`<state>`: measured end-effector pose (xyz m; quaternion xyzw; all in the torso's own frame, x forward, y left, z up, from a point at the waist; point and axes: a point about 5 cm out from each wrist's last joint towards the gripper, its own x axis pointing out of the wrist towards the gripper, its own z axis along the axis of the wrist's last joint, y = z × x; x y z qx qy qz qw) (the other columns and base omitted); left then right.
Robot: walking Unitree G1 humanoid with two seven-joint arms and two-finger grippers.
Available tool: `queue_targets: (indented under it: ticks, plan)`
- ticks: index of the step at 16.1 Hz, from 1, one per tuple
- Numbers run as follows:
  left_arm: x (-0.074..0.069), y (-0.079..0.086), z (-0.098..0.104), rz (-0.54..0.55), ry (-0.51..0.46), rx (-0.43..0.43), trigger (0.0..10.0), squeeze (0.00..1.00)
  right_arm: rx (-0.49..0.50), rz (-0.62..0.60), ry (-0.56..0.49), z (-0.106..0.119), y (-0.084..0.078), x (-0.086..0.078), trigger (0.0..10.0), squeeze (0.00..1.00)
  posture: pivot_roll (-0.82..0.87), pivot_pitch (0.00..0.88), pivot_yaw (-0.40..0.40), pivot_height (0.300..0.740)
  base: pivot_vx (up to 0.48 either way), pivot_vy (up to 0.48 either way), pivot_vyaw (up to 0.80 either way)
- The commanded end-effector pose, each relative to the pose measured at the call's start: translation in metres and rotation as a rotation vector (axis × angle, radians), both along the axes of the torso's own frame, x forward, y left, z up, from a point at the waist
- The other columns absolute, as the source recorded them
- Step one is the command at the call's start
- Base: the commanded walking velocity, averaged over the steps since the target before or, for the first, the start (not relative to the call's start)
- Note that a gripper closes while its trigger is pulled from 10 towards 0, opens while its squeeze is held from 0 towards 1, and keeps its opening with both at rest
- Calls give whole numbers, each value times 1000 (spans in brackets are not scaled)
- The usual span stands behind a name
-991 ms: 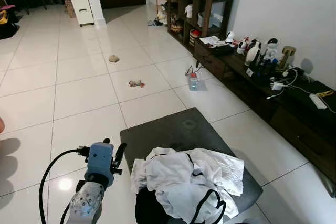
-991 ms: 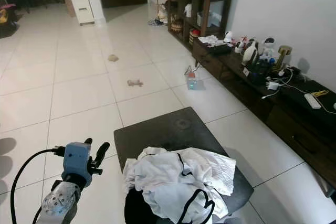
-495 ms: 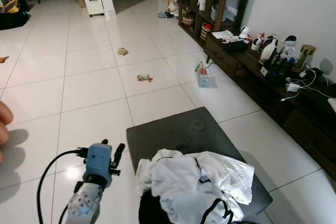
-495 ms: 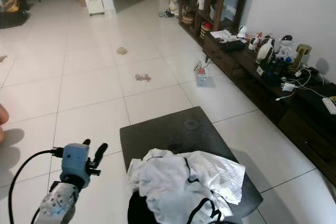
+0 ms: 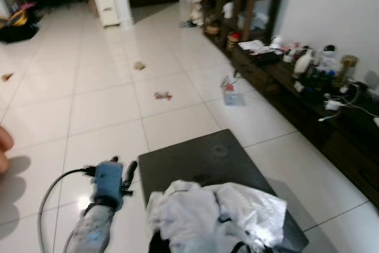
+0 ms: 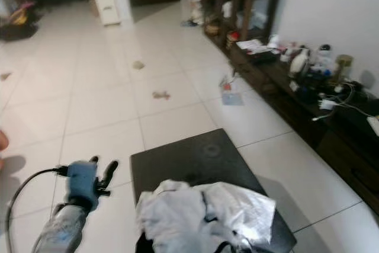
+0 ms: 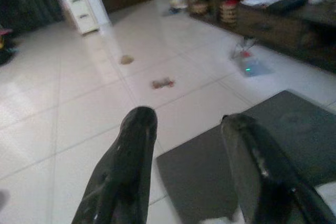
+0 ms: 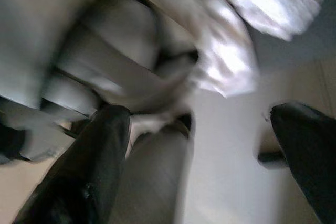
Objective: Hang hanger
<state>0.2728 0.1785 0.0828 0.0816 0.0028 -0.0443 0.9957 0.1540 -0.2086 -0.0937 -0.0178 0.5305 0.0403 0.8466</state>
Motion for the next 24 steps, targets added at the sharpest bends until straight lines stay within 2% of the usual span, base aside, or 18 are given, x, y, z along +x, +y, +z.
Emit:
queue_targets:
  ticks: [1, 4, 6, 7, 9, 11, 13, 16, 20, 21, 22, 23, 24]
  plan:
    - [-1, 7, 2, 8, -11, 25, 10000, 0, 9, 4, -17, 2, 4, 7, 10000, 0, 16, 47, -15, 740, 0, 0, 0]
    - [-2, 5, 1, -4, -5, 15, 10000, 0, 10, 8, -16, 2, 4, 7, 10000, 0, 16, 40, -15, 740, 0, 0, 0]
    - [-4, 2, -5, -25, 47, -69, 10000, 0, 20, -9, -29, 2, 4, 7, 10000, 0, 19, 36, -15, 740, 0, 0, 0]
    - [-6, 5, -7, -14, 42, -124, 10000, 0, 20, -13, -39, 2, 4, 7, 10000, 0, 18, 36, -16, 740, 0, 0, 0]
    - [-8, 4, -4, -42, 20, -113, 10000, 0, 27, -19, -45, 2, 4, 7, 10000, 0, 17, 30, -17, 740, 0, 0, 0]
    - [-12, -4, 6, -102, -37, -53, 10000, 0, 29, -50, -55, 2, 3, 6, 10000, 0, 22, 28, -18, 740, 0, 0, 0]
    - [-11, -20, 15, -189, -74, 23, 10000, 0, 76, -276, -94, 1, 2, 4, 10000, 0, 23, 23, -12, 740, 0, 0, 0]
    - [-8, -26, 21, -212, -90, 16, 10000, 0, 102, -458, -174, 4, 1, 8, 10000, 0, 26, 0, 3, 740, 0, 0, 0]
    - [-5, -16, 32, -180, -127, 34, 10000, 0, 87, -424, -308, 15, 2, 27, 10000, 0, 46, 0, 5, 740, 0, 0, 0]
    - [-9, -12, 33, -157, -124, 34, 10000, 0, 90, -334, -513, 50, 5, 83, 10000, 0, 34, 0, -1, 740, 0, 0, 0]
    - [-12, -11, 31, -145, -118, 29, 10000, 0, 75, -280, -571, 59, 3, 93, 10000, 0, 32, 0, -3, 740, 0, 0, 0]
    - [-12, -11, 31, -143, -116, 27, 10000, 0, 68, -265, -581, 61, 2, 94, 10000, 0, 31, 0, -8, 740, 0, 0, 0]
    - [-15, -16, 29, -145, -114, 16, 10000, 0, 49, -268, -612, 65, -10, 96, 10000, 0, 36, 0, -25, 740, 0, 0, 0]
